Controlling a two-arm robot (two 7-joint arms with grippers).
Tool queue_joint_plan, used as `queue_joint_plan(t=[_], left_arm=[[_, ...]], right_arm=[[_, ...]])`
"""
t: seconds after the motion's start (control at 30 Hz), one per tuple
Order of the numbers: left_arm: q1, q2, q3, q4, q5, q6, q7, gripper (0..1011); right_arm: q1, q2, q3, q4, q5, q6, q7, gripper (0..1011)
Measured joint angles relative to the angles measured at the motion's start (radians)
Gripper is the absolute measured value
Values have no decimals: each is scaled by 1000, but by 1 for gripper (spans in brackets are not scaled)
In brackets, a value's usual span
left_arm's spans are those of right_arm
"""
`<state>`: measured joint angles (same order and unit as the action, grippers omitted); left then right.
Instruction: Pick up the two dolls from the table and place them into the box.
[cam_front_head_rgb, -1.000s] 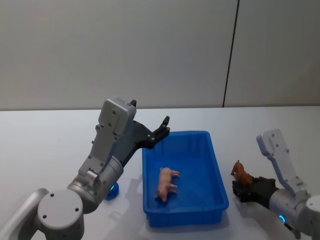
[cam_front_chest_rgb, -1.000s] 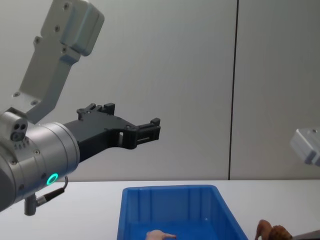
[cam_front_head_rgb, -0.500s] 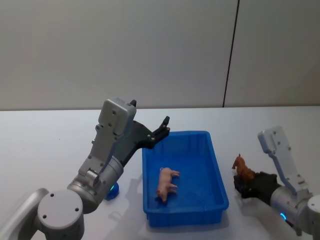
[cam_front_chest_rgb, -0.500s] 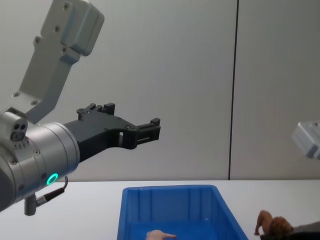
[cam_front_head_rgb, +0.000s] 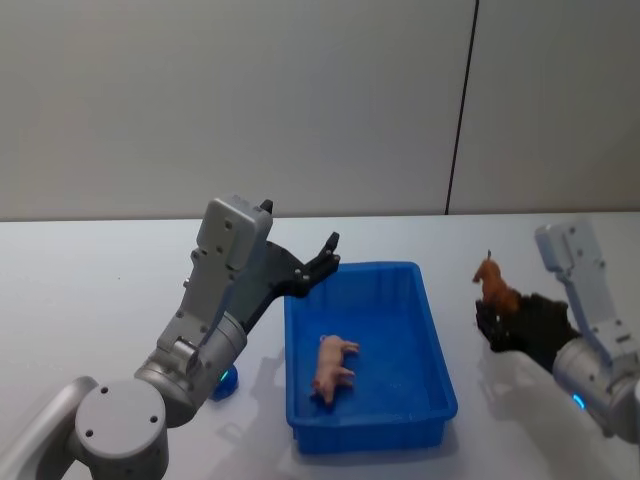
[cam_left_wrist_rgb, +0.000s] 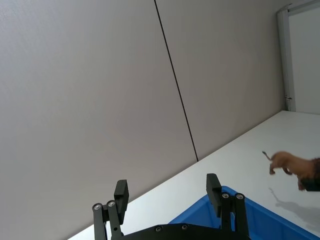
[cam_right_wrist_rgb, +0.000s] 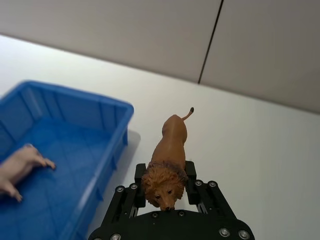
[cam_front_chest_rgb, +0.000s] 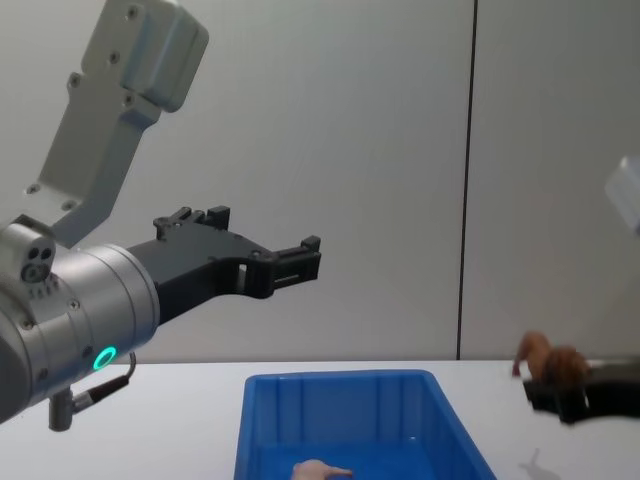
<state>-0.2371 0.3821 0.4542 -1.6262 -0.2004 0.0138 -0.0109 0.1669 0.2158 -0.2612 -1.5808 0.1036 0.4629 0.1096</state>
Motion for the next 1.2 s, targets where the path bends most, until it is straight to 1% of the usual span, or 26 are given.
queue_joint_plan(t=[0.2, 0.23, 0.4, 0.5, 0.6, 0.63, 0.83, 0.87, 1.03, 1.07, 1.2], left_arm=[[0, 0, 0, 0, 0, 0, 0, 1000], [0, 0, 0, 0, 0, 0, 0, 1000], [0, 0, 0, 0, 0, 0, 0, 1000], [0, 0, 0, 0, 0, 0, 0, 1000], [0, 0, 0, 0, 0, 0, 0, 1000], [0, 0, 0, 0, 0, 0, 0, 1000], [0, 0, 0, 0, 0, 0, 0, 1000], [0, 0, 0, 0, 0, 0, 0, 1000], [0, 0, 0, 0, 0, 0, 0, 1000], [0, 0, 0, 0, 0, 0, 0, 1000], [0, 0, 0, 0, 0, 0, 0, 1000]], right_arm=[[8, 4, 6, -36, 7, -17, 34, 425], [12, 4, 7, -44, 11, -18, 47, 425], [24, 4, 8, -59, 32, -4, 93, 425], [35, 1, 8, -64, 49, 19, 128, 425], [43, -2, 8, -65, 59, 38, 148, 425], [47, -3, 7, -65, 67, 53, 161, 425], [65, -12, 3, -53, 87, 103, 193, 425], [71, -16, 2, -46, 92, 121, 202, 425], [89, -29, -6, -19, 104, 169, 219, 425], [95, -34, -8, -8, 107, 187, 223, 425], [112, -47, -16, 22, 112, 221, 231, 425]])
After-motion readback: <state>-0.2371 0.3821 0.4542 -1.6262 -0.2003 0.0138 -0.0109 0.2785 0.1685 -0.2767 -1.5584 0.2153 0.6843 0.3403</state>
